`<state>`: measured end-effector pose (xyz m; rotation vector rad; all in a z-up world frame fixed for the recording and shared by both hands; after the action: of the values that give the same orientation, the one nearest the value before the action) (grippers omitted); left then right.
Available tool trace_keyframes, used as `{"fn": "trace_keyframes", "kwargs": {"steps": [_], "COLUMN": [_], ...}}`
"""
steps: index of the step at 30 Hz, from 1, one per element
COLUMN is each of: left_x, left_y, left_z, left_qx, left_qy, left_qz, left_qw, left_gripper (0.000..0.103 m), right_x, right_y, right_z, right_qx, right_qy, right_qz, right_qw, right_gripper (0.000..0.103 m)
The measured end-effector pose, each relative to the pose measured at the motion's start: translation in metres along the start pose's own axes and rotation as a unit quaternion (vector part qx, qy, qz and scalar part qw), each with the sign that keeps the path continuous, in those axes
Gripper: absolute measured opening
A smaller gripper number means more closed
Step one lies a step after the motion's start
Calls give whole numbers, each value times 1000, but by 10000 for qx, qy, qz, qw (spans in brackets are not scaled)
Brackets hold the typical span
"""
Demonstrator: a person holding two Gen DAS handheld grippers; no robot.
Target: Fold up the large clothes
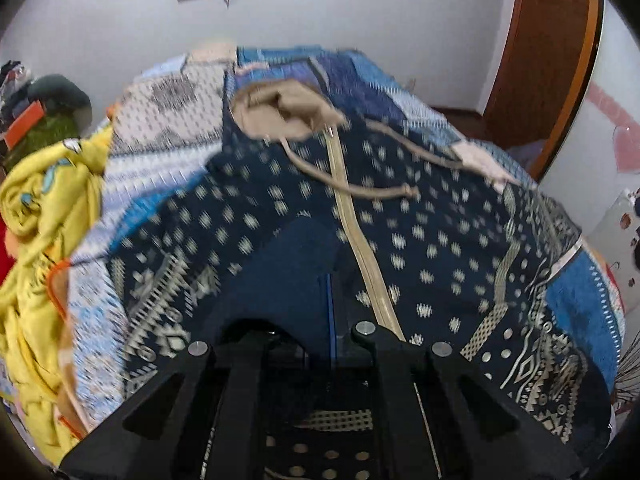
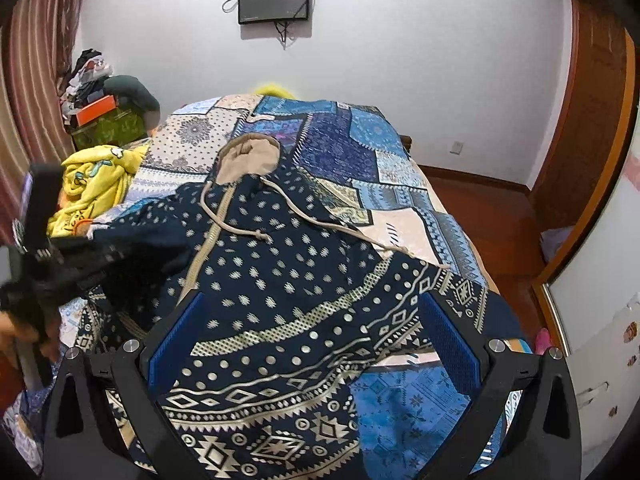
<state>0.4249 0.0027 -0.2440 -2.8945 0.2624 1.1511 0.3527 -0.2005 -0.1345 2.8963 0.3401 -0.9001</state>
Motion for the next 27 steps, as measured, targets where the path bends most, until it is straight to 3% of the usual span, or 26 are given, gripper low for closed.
{"fn": "trace_keyframes", "kwargs": {"steps": [9, 11, 15, 23, 27], "left_x": [21, 20, 8, -37, -60], "left_y": [14, 16, 20, -12, -50], "left_z": [34, 39, 43, 49, 50], "left_qx": [-386, -453, -492, -590, -620], "left_qy": [-434, -427, -387, -223, -35], "left_qz": [392, 481, 667, 542, 130], "left_qw": [9975, 9969, 9958, 9965, 9980], "left_gripper": [10, 18, 51, 53, 54], "right_x": [11, 11, 12, 9, 9], "right_y": [0, -1, -7, -35, -64], "right_z": [16, 18, 19, 7, -3], "right_qx": [55, 2, -96, -376, -635], "right_qy": [-215, -237, -255, -177, -115], "right_qz": [-89, -99, -142, -360, -521], "right_qw": [9997, 9997, 9995, 9985, 9966], "right_gripper": [103, 103, 103, 103, 103]}}
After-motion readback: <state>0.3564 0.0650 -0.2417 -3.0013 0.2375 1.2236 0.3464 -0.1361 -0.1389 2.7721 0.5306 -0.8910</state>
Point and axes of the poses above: each gripper's, at about its wrist camera, not at the fingertips, and x roughly the way its jaws point, y to its right, z to its underside, the point moved 9 cm from there along x, roughly the way its jaws point, and after that the axes turned 8 degrees about y, right-handed, at the moved point
